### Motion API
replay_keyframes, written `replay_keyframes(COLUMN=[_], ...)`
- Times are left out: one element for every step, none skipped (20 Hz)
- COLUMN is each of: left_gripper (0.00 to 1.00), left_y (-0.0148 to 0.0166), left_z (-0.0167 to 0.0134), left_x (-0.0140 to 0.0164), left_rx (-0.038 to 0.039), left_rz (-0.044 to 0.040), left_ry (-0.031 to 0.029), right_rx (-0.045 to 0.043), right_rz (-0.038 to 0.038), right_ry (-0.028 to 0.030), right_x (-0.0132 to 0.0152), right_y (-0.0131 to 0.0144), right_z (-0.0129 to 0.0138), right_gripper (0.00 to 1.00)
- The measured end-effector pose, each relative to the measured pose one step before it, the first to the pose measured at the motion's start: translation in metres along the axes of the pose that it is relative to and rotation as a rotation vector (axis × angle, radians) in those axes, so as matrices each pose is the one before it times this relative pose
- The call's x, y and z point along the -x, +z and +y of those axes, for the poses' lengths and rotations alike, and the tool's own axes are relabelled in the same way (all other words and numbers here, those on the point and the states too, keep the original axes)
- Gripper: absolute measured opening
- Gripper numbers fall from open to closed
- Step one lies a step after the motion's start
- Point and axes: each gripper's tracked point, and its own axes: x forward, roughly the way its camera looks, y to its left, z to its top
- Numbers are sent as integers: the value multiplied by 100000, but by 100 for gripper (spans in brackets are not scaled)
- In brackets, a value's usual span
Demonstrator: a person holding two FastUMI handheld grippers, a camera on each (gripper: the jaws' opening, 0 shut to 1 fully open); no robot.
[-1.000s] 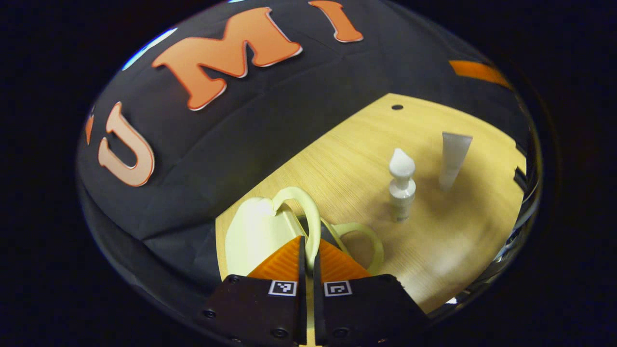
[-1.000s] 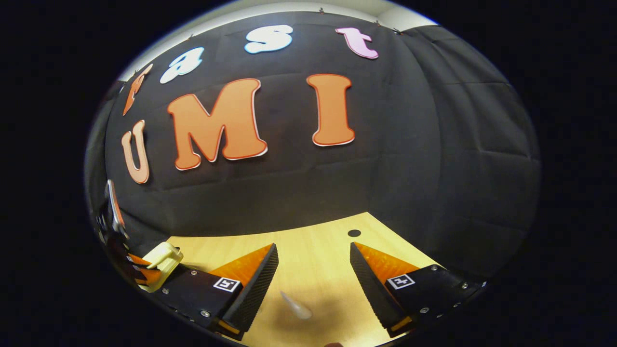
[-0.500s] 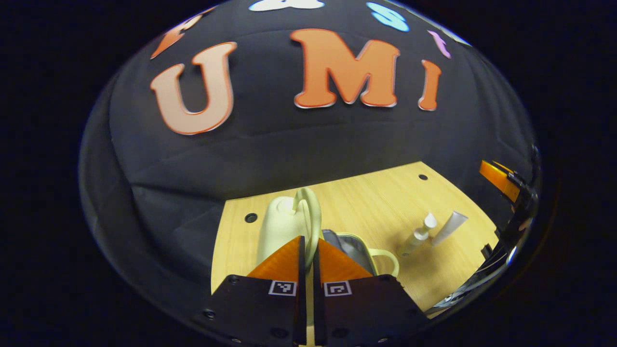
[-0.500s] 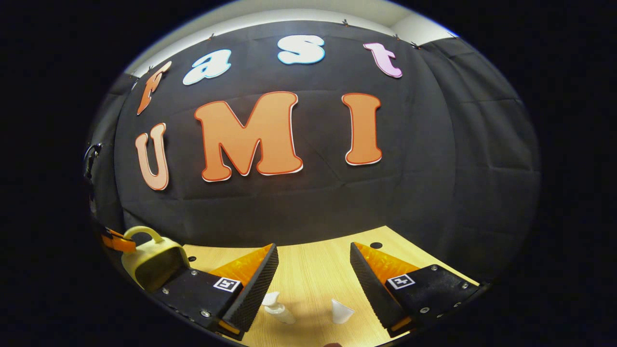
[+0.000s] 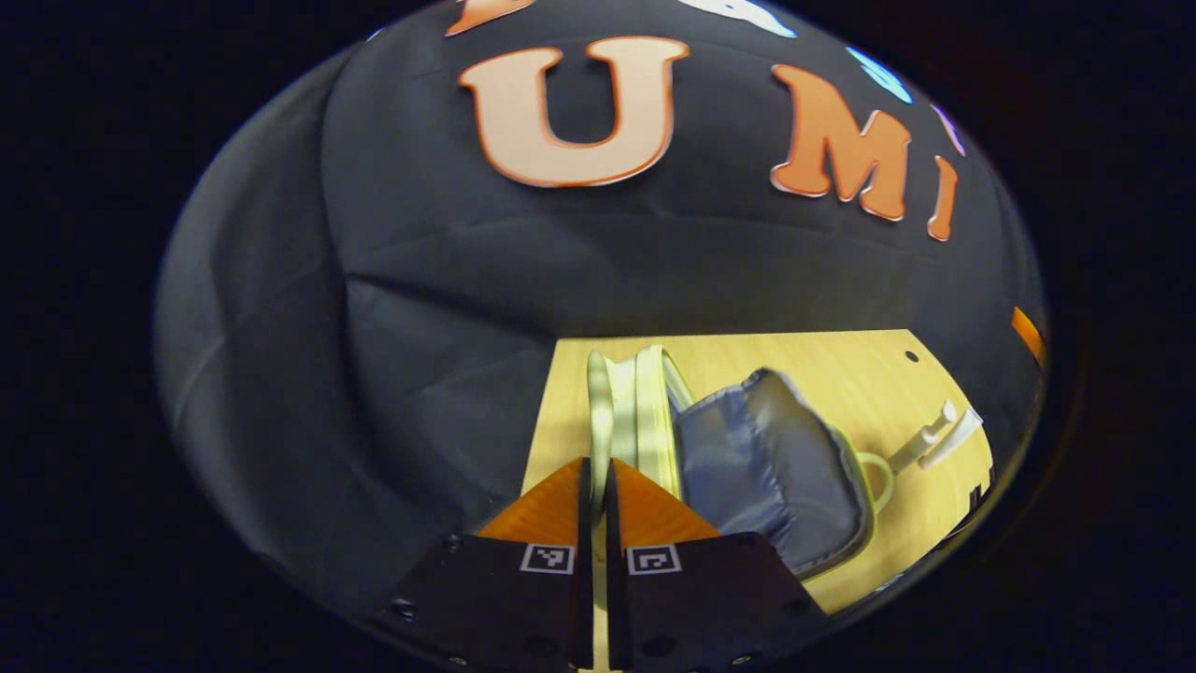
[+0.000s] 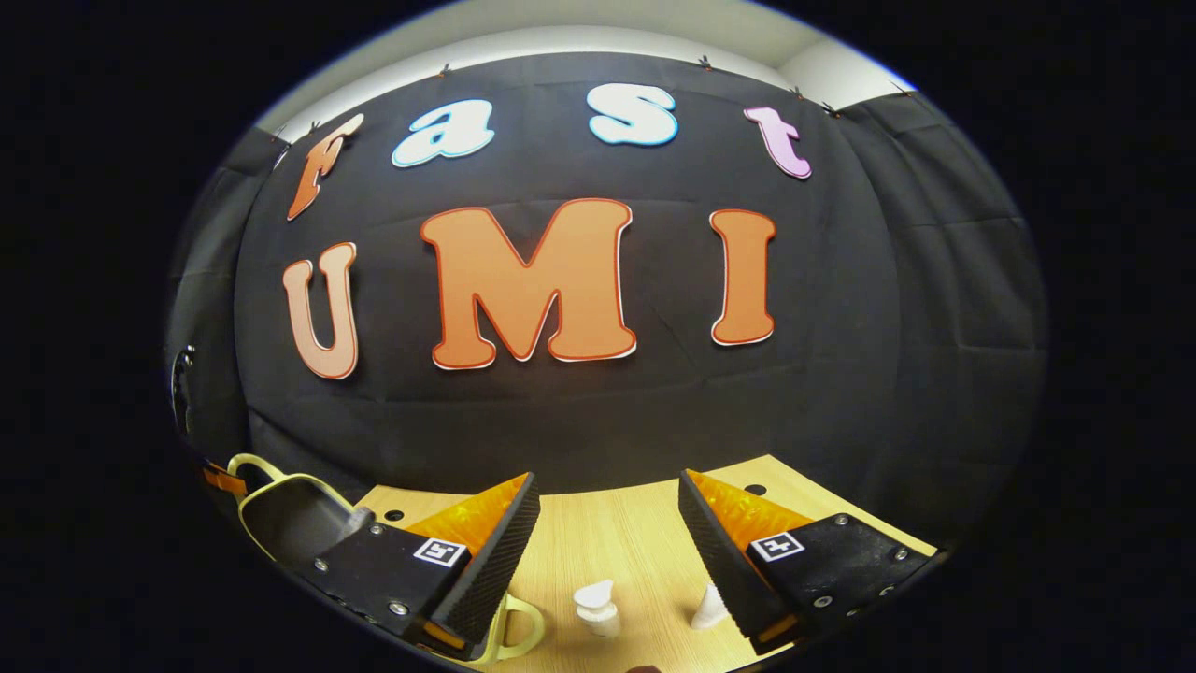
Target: First open the suitcase, pack the skin care products into it, and then close the suitcase.
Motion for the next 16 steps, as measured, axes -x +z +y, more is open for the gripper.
replay_keyframes(left_gripper=[6,6,6,6,6,6,6,6,6,8,8,7,7,7,7,7], left_y=[-1322,-1353,-1444,-1451,-1285,-1283,-1380,-1142,-920,-858,-609,-405,-246,-336,28,-24], left_z=[1078,1163,551,971,1448,1294,1036,815,584,531,247,140,43,105,-27,56], left_x=[-1020,-897,-908,-715,-578,-674,-1202,-997,-910,-813,-632,-553,-615,-640,-614,190], left_rx=[2555,2750,3007,2731,1987,2128,2284,2514,1521,892,438,179,-44,-58,-397,109], left_rz=[1891,2066,2463,2678,1801,2382,2310,1971,1668,1349,1461,957,836,689,-84,230], left_ry=[412,10,-992,-734,-559,-621,-732,-389,-156,354,-353,-36,-87,331,-302,-220], right_rx=[-210,-172,227,471,252,260,281,173,-287,-727,-738,-198,219,566,557,453], right_rz=[226,579,706,614,547,579,610,639,1016,1075,559,294,330,265,474,498], right_ry=[691,283,-287,-219,-64,66,63,43,-92,213,-53,-616,-694,-607,-565,-341], right_x=[151,85,28,118,-6,101,74,89,30,22,8,-38,83,20,24,47], right_y=[-65,-155,-174,-21,-143,-91,-147,-87,-160,-200,-30,-40,-148,-76,-255,-201], right_z=[483,303,42,144,130,145,104,30,-28,-12,-40,-221,-270,-230,-248,-278], right_gripper=[95,95,95,95,95,95,95,95,95,95,95,95,95,95,95,95])
